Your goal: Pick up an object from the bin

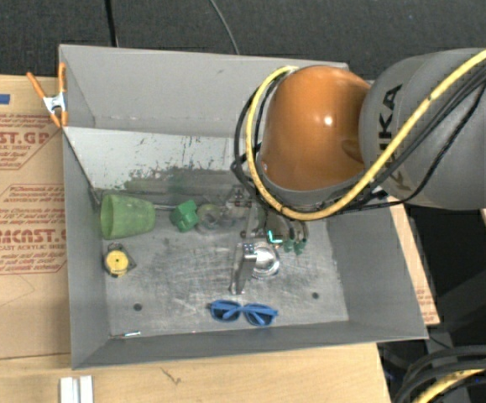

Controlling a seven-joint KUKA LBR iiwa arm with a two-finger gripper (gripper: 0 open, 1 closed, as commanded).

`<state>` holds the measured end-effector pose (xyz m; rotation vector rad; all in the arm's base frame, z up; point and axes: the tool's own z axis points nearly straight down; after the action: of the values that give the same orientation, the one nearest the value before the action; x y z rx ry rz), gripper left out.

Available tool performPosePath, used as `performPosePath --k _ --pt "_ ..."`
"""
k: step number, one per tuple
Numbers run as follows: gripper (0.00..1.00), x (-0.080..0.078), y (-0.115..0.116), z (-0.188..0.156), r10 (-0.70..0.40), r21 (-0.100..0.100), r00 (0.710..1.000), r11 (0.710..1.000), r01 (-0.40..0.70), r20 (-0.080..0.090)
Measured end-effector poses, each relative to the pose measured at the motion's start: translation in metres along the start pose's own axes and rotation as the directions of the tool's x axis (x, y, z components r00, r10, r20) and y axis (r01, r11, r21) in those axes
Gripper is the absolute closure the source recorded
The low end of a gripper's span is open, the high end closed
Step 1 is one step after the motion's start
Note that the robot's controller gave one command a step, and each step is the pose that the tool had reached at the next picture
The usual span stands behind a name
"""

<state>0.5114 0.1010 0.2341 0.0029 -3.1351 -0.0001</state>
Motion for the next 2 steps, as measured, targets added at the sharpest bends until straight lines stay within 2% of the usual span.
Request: performPosePath --k 1,2 --pt "0.0 0.006 -0.049 0.086 -0.044 0.003 0.999 0.999 0.044 -0.002" --pt "0.0 0.016 -0.084 0.158 -0.272 0.002 0.962 0.962 0.272 0.013"
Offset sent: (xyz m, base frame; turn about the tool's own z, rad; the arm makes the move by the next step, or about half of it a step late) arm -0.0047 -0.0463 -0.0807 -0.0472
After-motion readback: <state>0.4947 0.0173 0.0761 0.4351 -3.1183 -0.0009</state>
